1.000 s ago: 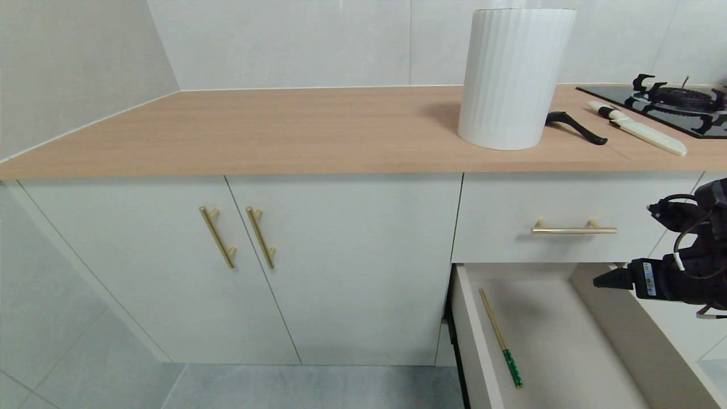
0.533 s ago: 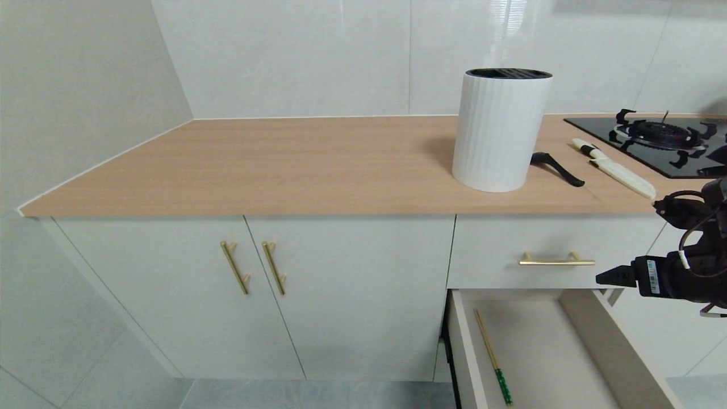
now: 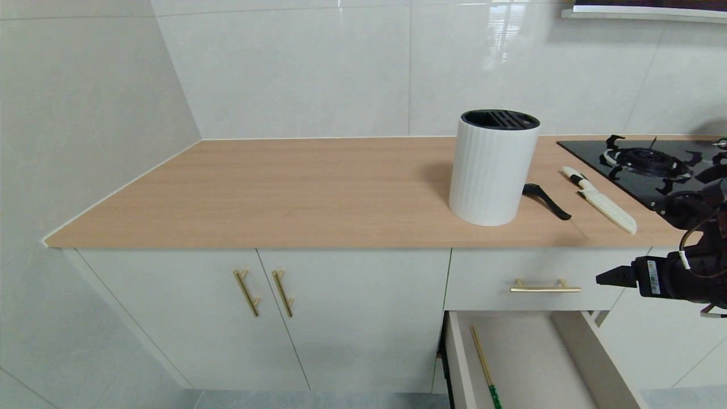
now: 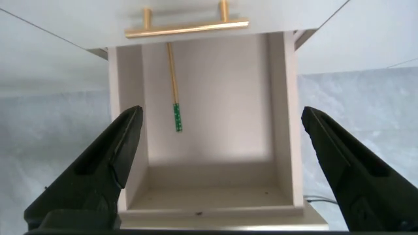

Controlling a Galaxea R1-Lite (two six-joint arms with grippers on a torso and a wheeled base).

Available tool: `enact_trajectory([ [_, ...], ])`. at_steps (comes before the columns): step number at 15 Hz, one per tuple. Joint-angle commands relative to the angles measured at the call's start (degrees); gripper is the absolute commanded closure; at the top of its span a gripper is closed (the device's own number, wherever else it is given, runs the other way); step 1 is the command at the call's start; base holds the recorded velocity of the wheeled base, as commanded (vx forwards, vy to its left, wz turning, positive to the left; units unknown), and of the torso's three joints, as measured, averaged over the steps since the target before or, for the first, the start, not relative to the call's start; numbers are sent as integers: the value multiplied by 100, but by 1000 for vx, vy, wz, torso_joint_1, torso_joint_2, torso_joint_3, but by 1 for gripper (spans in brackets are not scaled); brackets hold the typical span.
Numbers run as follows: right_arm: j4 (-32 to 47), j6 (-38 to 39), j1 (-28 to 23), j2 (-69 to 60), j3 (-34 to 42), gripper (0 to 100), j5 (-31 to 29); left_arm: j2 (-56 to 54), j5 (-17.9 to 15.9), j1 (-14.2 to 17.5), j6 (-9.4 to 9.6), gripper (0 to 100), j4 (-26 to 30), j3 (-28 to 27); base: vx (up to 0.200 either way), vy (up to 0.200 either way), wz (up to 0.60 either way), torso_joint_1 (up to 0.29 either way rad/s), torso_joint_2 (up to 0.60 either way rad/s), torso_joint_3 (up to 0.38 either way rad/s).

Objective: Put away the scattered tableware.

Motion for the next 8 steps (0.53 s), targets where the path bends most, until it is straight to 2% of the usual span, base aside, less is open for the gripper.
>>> enact_trajectory([
  [1, 1, 1, 2, 13, 5, 0, -11, 9, 2, 0, -1, 0, -4, 1, 0, 0, 0, 232, -510, -276],
  [3, -8, -16, 2, 4, -4, 0, -11, 9, 2, 0, -1, 0, -4, 1, 0, 0, 0, 144, -310, -171],
  [5, -245, -324, -7, 83, -135, 0, 15, 9, 10, 0, -1, 0, -4, 1, 0, 0, 0, 54, -90, -61],
  [8, -790, -623, -60, 1024, -1120, 0, 24, 9, 2, 0, -1, 0, -4, 1, 0, 0, 0, 6, -25, -2],
])
